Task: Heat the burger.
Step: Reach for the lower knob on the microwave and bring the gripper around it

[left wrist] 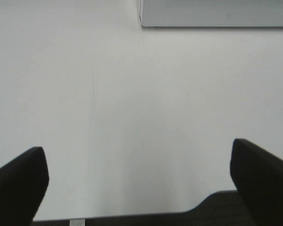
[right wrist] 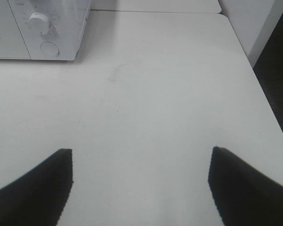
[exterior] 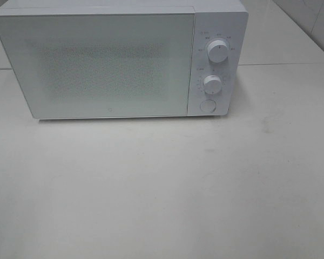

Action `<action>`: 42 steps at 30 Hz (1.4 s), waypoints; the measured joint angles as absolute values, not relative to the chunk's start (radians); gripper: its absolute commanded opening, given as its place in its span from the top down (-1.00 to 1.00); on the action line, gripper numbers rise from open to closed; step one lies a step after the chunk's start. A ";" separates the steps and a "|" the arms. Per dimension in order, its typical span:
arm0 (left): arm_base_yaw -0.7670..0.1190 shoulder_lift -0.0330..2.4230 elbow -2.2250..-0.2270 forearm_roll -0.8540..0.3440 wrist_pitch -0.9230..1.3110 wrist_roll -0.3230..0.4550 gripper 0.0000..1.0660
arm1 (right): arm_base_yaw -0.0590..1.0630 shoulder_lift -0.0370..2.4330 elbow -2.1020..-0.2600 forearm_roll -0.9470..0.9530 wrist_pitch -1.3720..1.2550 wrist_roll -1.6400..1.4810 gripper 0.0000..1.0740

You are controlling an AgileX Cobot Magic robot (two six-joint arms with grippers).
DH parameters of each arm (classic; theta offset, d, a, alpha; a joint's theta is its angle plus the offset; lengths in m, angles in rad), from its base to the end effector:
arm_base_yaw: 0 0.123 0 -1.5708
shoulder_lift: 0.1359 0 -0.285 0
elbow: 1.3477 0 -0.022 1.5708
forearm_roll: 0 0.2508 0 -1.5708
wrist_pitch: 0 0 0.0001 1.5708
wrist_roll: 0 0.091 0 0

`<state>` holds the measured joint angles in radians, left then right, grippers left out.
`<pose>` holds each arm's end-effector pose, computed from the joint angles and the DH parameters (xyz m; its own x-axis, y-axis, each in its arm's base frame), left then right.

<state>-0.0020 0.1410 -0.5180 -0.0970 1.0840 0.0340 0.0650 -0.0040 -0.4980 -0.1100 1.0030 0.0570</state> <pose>0.0141 -0.0078 0.2803 -0.5801 -0.0103 -0.8145 0.0651 0.9961 -0.0590 -0.0027 -0.0086 0.2818 -0.3988 -0.0283 -0.9166 0.0191 0.9991 -0.0391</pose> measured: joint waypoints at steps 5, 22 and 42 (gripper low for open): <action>-0.002 0.075 -0.518 -0.097 1.084 0.032 -0.88 | 0.065 -0.004 -0.498 -0.110 1.003 0.057 -0.42; -0.002 -0.005 -0.518 -0.097 1.084 0.031 -0.88 | 0.065 -0.004 -0.498 -0.110 1.003 0.057 -0.42; -0.002 -0.005 -0.518 -0.097 1.084 0.031 -0.88 | 0.065 -0.004 -0.498 -0.110 1.003 0.057 -0.42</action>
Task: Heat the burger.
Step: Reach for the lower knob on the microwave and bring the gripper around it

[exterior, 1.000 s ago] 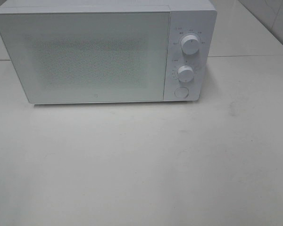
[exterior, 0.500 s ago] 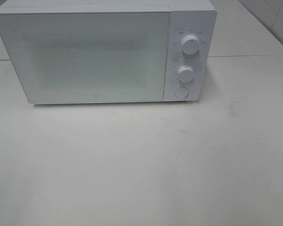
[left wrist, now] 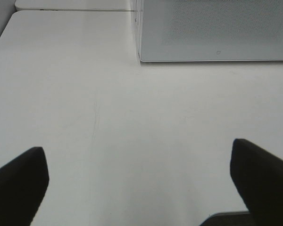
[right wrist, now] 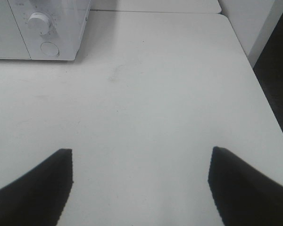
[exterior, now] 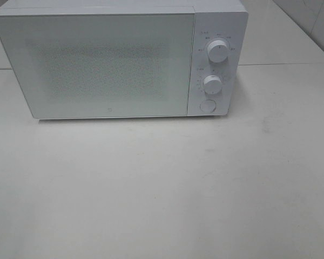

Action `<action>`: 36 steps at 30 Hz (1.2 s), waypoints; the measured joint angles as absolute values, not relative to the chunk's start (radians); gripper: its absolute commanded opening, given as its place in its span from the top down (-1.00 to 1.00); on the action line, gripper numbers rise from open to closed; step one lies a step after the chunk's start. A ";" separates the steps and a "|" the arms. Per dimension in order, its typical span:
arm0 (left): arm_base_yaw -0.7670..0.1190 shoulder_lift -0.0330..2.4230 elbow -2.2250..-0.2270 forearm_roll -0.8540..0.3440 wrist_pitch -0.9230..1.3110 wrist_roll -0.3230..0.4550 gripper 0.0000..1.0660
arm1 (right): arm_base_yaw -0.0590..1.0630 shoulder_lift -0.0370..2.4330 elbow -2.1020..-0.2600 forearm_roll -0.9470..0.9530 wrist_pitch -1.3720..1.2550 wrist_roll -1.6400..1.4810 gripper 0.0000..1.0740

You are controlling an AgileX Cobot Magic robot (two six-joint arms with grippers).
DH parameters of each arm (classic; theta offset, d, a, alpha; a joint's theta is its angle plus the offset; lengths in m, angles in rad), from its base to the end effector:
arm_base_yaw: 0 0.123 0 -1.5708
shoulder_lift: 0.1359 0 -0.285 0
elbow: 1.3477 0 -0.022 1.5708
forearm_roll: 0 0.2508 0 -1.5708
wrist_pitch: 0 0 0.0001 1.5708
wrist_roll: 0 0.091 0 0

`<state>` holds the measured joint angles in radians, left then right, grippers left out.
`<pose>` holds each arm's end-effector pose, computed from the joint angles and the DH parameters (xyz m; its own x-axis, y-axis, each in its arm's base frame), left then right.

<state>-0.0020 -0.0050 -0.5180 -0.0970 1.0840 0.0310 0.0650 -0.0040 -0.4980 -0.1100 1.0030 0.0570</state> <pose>-0.0089 -0.0078 0.2806 -0.4556 -0.0135 -0.8901 0.0716 0.9961 -0.0518 -0.0027 -0.0086 0.2818 -0.3988 -0.0283 -0.9166 0.0191 0.9991 -0.0391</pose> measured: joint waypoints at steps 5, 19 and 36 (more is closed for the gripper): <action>-0.002 -0.005 -0.518 -0.097 1.084 0.031 -0.88 | 0.065 -0.004 -0.498 -0.110 1.003 0.057 -0.42; -0.002 -0.005 -0.518 -0.097 1.084 0.031 -0.88 | 0.065 -0.004 -0.498 -0.110 1.003 0.057 -0.42; -0.002 -0.005 -0.518 -0.097 1.084 0.031 -0.88 | 0.065 0.214 -0.544 -0.110 0.747 0.058 -0.42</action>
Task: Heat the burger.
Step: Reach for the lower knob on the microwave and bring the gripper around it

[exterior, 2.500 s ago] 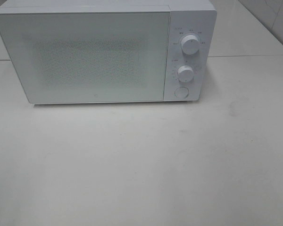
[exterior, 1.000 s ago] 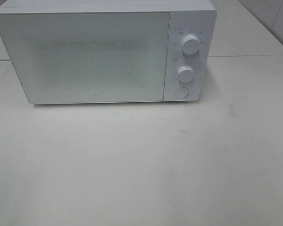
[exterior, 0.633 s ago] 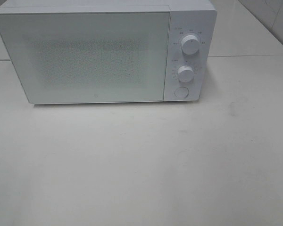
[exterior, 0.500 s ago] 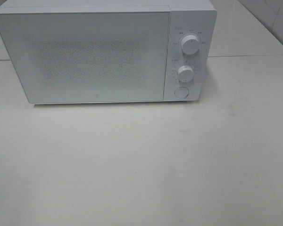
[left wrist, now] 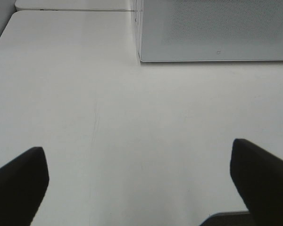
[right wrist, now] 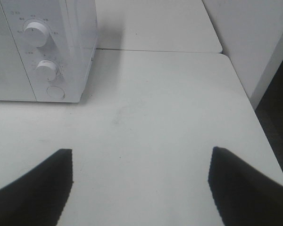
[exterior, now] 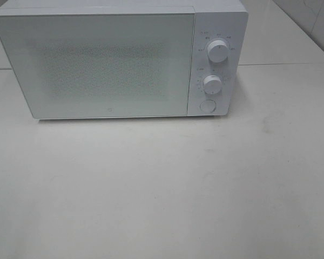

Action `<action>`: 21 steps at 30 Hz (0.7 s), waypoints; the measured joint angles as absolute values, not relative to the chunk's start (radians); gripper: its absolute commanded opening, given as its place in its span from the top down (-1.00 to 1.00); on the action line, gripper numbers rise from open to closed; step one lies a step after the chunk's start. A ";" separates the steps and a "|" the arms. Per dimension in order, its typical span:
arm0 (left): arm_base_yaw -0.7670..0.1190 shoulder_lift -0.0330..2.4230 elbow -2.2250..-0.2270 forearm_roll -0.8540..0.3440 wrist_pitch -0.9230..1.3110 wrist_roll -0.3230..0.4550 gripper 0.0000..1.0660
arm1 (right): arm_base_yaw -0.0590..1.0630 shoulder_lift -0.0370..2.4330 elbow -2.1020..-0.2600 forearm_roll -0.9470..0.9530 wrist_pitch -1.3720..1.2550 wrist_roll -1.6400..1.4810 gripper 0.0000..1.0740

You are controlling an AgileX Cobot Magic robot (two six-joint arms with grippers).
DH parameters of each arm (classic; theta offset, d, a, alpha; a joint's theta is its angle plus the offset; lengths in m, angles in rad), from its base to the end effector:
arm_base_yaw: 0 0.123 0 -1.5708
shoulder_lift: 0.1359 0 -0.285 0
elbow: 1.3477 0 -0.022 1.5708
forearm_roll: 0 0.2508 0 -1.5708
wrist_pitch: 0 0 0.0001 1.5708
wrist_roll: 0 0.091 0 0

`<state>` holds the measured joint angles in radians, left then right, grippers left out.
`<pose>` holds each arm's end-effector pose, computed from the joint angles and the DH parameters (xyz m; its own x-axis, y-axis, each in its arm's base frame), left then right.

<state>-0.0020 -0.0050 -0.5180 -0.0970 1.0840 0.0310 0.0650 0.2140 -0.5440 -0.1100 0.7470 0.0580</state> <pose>-0.0089 -0.0078 0.2806 -0.4556 -0.0135 -0.8901 0.0716 0.9961 -0.0518 0.0389 -0.0043 0.3132 -0.3204 -0.0437 -0.9463 -0.0016 0.9990 -0.0456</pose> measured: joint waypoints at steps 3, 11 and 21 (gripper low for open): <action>-0.002 -0.005 -0.518 -0.097 1.084 0.031 -0.88 | 0.065 0.271 -0.544 -0.110 0.695 0.058 -0.42; -0.002 -0.005 -0.518 -0.097 1.084 0.031 -0.88 | 0.065 0.413 -0.544 -0.110 0.576 0.058 -0.42; -0.002 -0.005 -0.518 -0.097 1.084 0.031 -0.88 | 0.065 0.571 -0.544 -0.110 0.396 0.058 -0.42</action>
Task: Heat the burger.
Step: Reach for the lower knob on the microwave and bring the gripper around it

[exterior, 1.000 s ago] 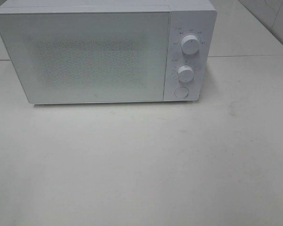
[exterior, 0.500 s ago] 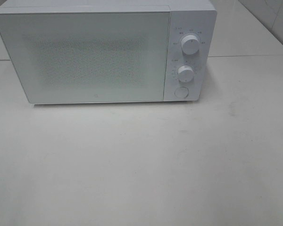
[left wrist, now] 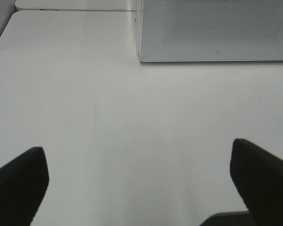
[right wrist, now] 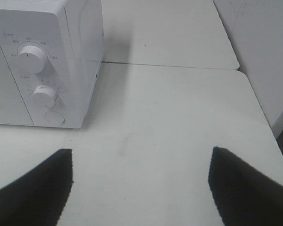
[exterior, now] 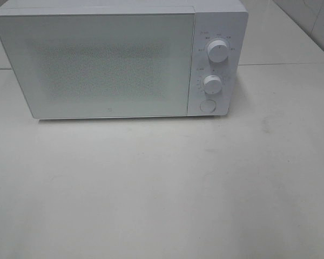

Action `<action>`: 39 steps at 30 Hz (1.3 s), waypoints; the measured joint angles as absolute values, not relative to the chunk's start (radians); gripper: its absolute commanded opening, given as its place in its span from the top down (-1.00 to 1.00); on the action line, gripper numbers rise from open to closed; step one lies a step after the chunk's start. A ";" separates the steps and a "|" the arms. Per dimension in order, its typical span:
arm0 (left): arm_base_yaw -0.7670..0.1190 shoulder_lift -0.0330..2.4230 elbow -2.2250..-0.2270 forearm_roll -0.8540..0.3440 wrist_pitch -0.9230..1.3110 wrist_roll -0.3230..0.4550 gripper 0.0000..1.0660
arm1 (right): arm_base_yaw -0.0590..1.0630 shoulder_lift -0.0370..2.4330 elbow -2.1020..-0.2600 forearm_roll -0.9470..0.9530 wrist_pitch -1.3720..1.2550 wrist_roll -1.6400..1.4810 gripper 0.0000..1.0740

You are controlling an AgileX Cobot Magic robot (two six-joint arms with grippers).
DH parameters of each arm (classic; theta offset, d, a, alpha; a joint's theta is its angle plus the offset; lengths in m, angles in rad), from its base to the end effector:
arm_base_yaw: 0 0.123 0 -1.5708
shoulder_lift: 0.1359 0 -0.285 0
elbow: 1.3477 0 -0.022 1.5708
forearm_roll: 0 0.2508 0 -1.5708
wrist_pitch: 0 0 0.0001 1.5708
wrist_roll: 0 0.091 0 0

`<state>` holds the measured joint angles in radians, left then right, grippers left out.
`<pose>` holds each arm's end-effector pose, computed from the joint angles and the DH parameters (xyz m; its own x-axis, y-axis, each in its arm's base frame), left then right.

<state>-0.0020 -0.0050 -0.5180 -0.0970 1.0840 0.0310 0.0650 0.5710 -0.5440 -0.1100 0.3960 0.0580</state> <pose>-0.0089 -0.0078 0.2806 -0.4556 -0.0135 -0.8901 0.0716 0.9961 -0.0518 0.1182 0.0038 0.3153 -0.3254 -0.0648 -0.9434 -0.0392 0.9977 -0.0550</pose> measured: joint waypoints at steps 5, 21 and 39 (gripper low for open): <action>-0.002 -0.005 -0.518 -0.097 1.084 0.031 -0.88 | 0.065 0.674 -0.544 -0.110 0.275 0.060 -0.42; -0.002 -0.005 -0.518 -0.097 1.084 0.031 -0.88 | 0.065 0.965 -0.516 -0.110 -0.185 0.087 -0.42; -0.002 -0.005 -0.518 -0.097 1.084 0.031 -0.88 | 0.166 1.244 -0.308 0.199 -0.808 -0.156 -0.42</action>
